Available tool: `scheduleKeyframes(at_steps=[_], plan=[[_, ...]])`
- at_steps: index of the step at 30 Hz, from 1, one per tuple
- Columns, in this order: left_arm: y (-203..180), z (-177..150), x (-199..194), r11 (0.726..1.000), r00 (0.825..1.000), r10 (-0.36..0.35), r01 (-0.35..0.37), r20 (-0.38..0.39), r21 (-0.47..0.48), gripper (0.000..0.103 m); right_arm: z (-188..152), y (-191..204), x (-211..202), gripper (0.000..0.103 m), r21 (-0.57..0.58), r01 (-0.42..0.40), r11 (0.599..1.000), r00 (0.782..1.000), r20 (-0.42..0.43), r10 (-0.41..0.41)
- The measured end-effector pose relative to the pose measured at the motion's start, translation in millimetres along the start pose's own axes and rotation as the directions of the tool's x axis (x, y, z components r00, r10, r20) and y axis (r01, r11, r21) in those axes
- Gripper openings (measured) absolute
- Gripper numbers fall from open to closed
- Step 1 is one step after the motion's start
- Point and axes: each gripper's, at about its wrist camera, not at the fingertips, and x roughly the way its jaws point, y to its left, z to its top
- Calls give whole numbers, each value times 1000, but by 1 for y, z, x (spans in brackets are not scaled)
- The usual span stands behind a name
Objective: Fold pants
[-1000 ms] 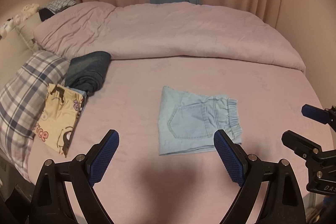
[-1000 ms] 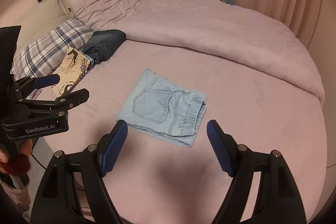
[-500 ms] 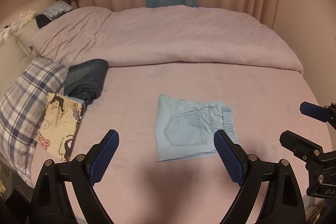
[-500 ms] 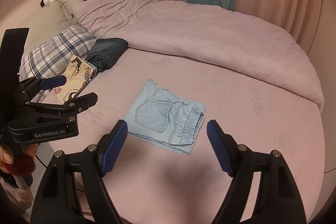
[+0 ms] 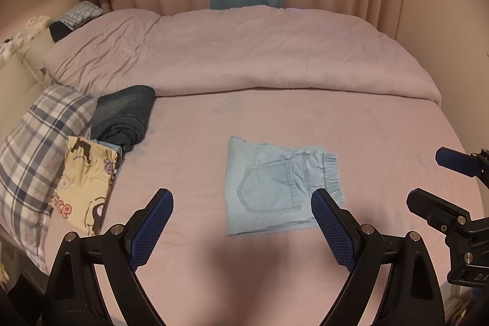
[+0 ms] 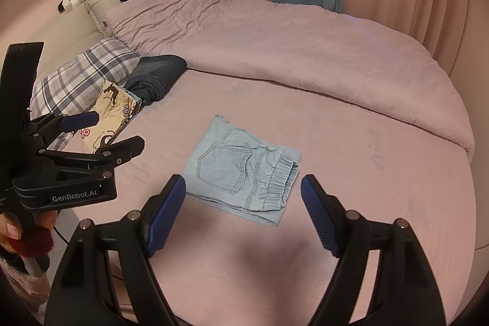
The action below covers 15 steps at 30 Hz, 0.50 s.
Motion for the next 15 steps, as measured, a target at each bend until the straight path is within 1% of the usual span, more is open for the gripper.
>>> scheduleKeyframes(at_steps=[15], plan=[[-2, 0, 0, 1000, 1000, -6, 6, 0, 9, 92, 0, -1, -1, 79, -4, -5, 1000, 1000, 6, 5]])
